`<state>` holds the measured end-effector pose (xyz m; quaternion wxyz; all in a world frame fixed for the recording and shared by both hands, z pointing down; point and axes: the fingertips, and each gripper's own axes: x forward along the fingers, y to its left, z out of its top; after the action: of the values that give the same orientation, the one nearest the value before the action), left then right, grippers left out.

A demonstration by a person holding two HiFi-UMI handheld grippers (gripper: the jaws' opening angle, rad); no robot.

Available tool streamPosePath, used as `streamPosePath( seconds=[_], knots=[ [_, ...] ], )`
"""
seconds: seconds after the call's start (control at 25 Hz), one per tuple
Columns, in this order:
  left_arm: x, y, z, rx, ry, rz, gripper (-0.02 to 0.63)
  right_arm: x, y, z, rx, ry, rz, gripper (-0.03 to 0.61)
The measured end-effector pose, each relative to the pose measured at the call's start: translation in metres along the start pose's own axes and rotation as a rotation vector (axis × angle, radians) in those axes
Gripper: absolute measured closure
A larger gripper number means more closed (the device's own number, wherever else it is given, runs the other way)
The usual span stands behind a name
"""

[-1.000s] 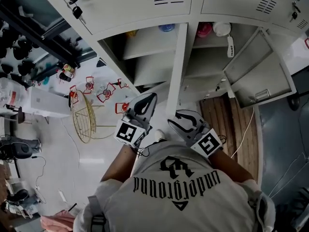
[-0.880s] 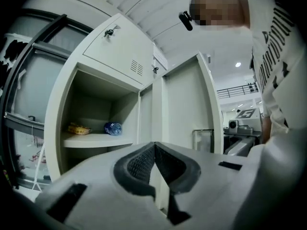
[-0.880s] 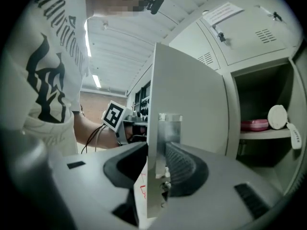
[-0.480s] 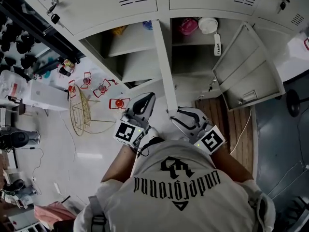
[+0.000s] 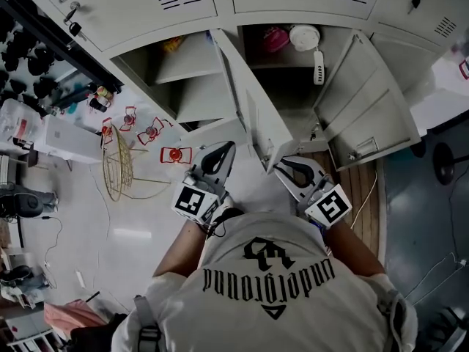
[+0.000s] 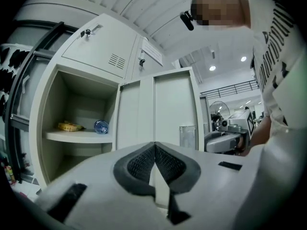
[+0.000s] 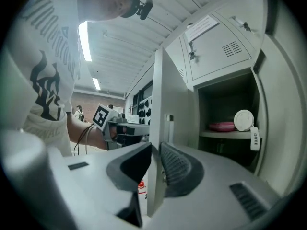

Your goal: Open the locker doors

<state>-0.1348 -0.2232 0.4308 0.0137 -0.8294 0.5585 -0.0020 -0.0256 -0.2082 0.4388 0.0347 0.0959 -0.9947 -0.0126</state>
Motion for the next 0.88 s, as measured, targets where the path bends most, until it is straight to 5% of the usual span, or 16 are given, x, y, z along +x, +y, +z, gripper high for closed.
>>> streamPosePath(
  seconds=[0.88],
  knots=[
    [-0.044, -0.027, 0.011, 0.022, 0.009, 0.067, 0.606, -0.013, -0.015, -0.006, -0.032, -0.028, -0.083, 0.497]
  ],
)
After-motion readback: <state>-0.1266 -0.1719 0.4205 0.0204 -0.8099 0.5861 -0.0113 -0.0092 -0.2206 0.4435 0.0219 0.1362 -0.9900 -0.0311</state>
